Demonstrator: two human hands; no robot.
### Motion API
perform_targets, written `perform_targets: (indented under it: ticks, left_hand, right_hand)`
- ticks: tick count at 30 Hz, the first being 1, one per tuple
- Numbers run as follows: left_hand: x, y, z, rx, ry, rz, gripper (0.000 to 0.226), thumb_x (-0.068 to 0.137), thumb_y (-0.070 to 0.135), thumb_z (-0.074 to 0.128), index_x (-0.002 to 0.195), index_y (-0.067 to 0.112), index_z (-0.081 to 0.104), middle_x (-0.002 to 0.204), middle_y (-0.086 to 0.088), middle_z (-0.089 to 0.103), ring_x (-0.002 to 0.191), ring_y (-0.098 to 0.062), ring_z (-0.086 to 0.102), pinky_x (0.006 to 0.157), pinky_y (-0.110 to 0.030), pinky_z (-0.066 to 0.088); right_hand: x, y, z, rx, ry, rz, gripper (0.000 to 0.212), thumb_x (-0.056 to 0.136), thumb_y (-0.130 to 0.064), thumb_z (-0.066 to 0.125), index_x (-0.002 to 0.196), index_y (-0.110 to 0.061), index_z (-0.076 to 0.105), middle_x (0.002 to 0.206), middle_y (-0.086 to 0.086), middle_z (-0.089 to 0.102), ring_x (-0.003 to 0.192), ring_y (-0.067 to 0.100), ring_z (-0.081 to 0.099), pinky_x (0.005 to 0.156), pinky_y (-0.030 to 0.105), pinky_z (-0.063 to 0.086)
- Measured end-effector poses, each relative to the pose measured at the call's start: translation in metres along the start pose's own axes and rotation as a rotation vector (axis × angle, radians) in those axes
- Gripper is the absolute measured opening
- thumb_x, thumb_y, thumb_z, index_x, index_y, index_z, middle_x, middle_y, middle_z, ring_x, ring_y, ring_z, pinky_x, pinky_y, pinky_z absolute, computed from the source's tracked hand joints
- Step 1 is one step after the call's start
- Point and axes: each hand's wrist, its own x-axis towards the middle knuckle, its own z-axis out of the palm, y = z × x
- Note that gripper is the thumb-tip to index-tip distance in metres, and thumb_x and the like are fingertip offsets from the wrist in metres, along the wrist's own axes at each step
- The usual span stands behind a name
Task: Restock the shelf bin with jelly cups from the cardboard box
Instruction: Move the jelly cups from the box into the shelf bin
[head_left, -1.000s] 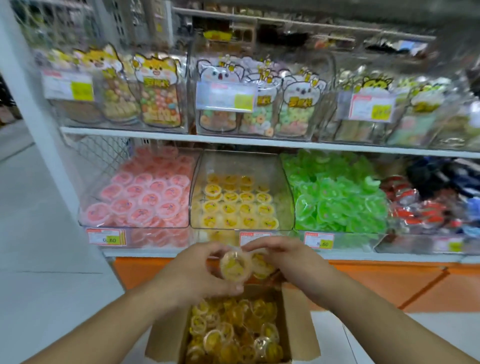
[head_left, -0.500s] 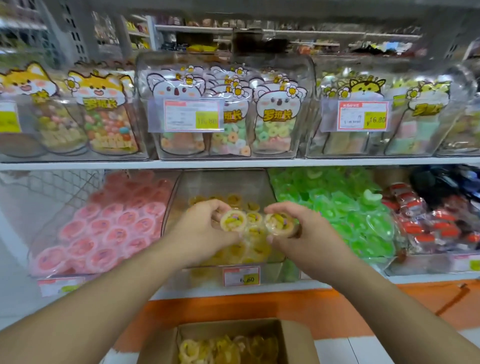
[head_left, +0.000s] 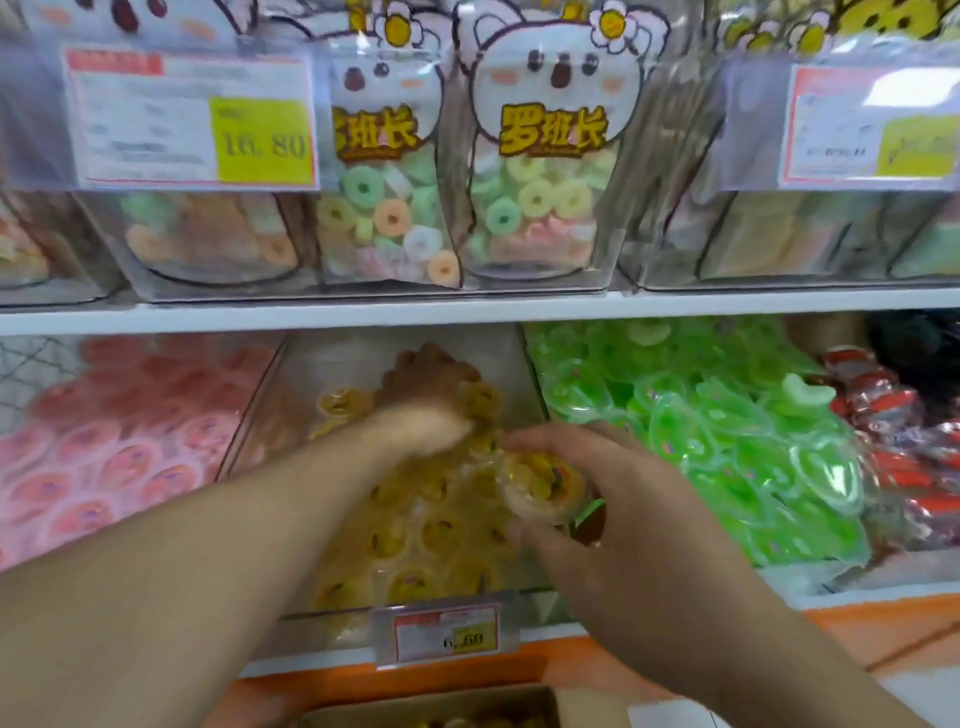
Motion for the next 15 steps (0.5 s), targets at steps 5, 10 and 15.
perform_targets:
  ticks: [5, 10, 15]
  left_hand:
    - [0.006, -0.004, 0.014, 0.06, -0.024, 0.046, 0.058, 0.094, 0.048, 0.067, 0.149, 0.04, 0.049, 0.146, -0.003, 0.041, 0.133, -0.035, 0.037, 0.11, -0.043, 0.036]
    - [0.0, -0.009, 0.023, 0.008, 0.11, 0.102, 0.063, 0.095, 0.039, 0.069, 0.153, 0.038, 0.045, 0.151, 0.002, 0.043, 0.137, -0.031, 0.035, 0.11, -0.039, 0.029]
    - [-0.002, -0.011, 0.027, 0.031, 0.117, 0.158, 0.043, 0.099, 0.032, 0.064, 0.141, 0.036, 0.06, 0.148, 0.008, 0.051, 0.134, -0.026, 0.038, 0.107, -0.037, 0.029]
  right_hand:
    - [0.001, 0.003, 0.002, 0.016, 0.0, 0.001, 0.05, 0.083, -0.033, 0.082, 0.121, -0.057, 0.06, 0.114, -0.031, 0.051, 0.105, -0.008, 0.054, 0.08, 0.007, 0.045]
    - [0.001, 0.002, 0.001, 0.041, -0.007, 0.025, 0.047, 0.082, -0.037, 0.083, 0.119, -0.057, 0.062, 0.114, -0.034, 0.05, 0.103, -0.009, 0.054, 0.079, 0.003, 0.04]
    - [0.001, 0.003, 0.0, 0.042, -0.006, 0.036, 0.047, 0.083, -0.038, 0.082, 0.12, -0.058, 0.061, 0.113, -0.036, 0.048, 0.097, -0.01, 0.056, 0.077, 0.002, 0.04]
